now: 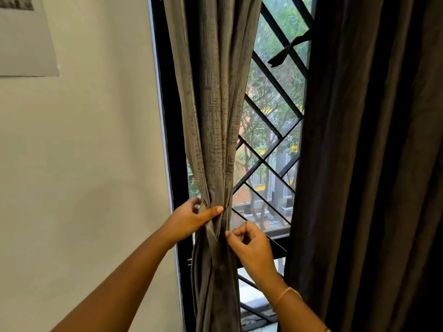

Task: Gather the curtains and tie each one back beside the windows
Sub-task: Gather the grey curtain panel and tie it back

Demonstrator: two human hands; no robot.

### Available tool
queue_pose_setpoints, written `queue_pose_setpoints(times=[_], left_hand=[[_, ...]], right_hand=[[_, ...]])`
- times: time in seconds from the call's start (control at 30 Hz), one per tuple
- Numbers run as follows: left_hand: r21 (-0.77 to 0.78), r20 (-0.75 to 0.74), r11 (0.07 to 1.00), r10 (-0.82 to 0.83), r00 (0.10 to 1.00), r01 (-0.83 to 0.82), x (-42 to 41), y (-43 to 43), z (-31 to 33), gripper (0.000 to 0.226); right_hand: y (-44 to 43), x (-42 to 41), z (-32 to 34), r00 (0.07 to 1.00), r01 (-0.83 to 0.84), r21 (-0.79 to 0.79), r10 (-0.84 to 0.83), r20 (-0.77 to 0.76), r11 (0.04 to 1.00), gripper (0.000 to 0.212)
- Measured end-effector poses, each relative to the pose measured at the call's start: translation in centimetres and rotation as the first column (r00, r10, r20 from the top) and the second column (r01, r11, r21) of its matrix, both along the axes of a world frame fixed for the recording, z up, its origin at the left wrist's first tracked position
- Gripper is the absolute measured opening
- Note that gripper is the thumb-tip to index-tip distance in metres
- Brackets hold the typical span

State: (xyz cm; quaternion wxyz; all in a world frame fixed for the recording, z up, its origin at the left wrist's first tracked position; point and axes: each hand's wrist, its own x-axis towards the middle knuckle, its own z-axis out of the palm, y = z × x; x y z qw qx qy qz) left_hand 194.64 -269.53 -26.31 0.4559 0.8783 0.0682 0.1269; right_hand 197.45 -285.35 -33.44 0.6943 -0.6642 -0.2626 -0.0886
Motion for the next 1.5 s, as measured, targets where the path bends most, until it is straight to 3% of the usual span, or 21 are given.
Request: queue_pose_setpoints(times=[0.07,0.17,0.23,0.37,0.47,0.53,0.57,0.67,0.77,0.9,0.97,1.13,1.37,1.5], left_hand=[[0.282,-0.17,0.949,0.191,0.967,-0.138,-0.8,0.2,0.7,0.074],[0.244,-0.378,0.964,0.195,0.905,-0.105,-2.1,-0.1,1.7,0.081],[0.123,-0.372,0.989,0.123,0.92,-0.083,-2.5,-0.2,1.5,0.067],[-0.265,-0.192,0.961,0.027,0.981,-0.078,-2.9,-1.4,-0.5,0.018],[-0.618,-0.163,0.775,0.041,0.986,-0.134,-2.9,-2.3,-2.1,0.031],[-0.758,-0.19,0.638,-0.016,0.982,-0.136,-2.9,-2.5,-2.5,0.044],[-0.774,-0.203,0.619,-0.041,0.978,-0.134,-2.9,-2.6,-2.4,0.045],[-0.697,-0.218,0.71,-0.082,0.972,-0.097,-3.2,-2.6,-1.9,0.043],[-0.694,-0.235,0.717,-0.137,0.962,-0.067,-3.5,-2.4,-1.9,0.035],[-0.776,-0.17,0.629,-0.129,0.977,-0.052,-3.5,-2.8,-2.6,0.024],[-0.773,-0.133,0.633,-0.081,0.988,-0.053,-3.4,-3.4,-3.0,0.021],[-0.766,-0.131,0.638,-0.036,0.991,-0.078,-3.0,-3.6,-3.4,0.035],[-0.63,-0.106,0.769,0.05,0.993,-0.106,-3.4,-3.7,-4.4,0.048],[-0.376,-0.001,0.922,0.096,0.995,-0.089,-3.3,-4.1,-4.8,0.05]], right_hand=[[0.1,-0.1,0.5,0.997,0.062,-0.023,-0.06,0.049,0.998,0.035],[0.5,-0.1,0.9,0.981,0.164,-0.079,-0.154,0.121,0.983,0.042],[0.9,-0.2,1.0,0.964,0.225,-0.112,-0.205,0.167,0.968,0.045],[1.6,-0.5,1.5,0.924,0.331,-0.2,-0.273,0.267,0.922,0.048],[2.0,-0.7,1.9,0.89,0.397,-0.303,-0.283,0.357,0.866,0.046],[2.3,-0.9,2.2,0.874,0.427,-0.344,-0.284,0.394,0.837,0.042],[2.4,-0.9,2.3,0.867,0.44,-0.357,-0.286,0.407,0.824,0.04],[2.3,-0.9,2.4,0.856,0.47,-0.406,-0.293,0.425,0.784,0.035],[2.0,-0.7,2.3,0.851,0.488,-0.436,-0.301,0.431,0.756,0.045],[1.5,-0.4,1.7,0.899,0.387,-0.345,-0.267,0.347,0.855,0.047],[1.4,-0.6,1.4,0.908,0.353,-0.273,-0.257,0.331,0.895,0.046],[1.7,-1.3,0.4,0.919,0.277,-0.117,-0.228,0.322,0.954,0.045],[0.9,-1.3,-2.3,0.94,0.266,-0.091,-0.237,0.246,0.96,0.034],[1.0,-1.3,-2.6,0.935,0.298,-0.198,-0.244,0.259,0.934,0.033]])
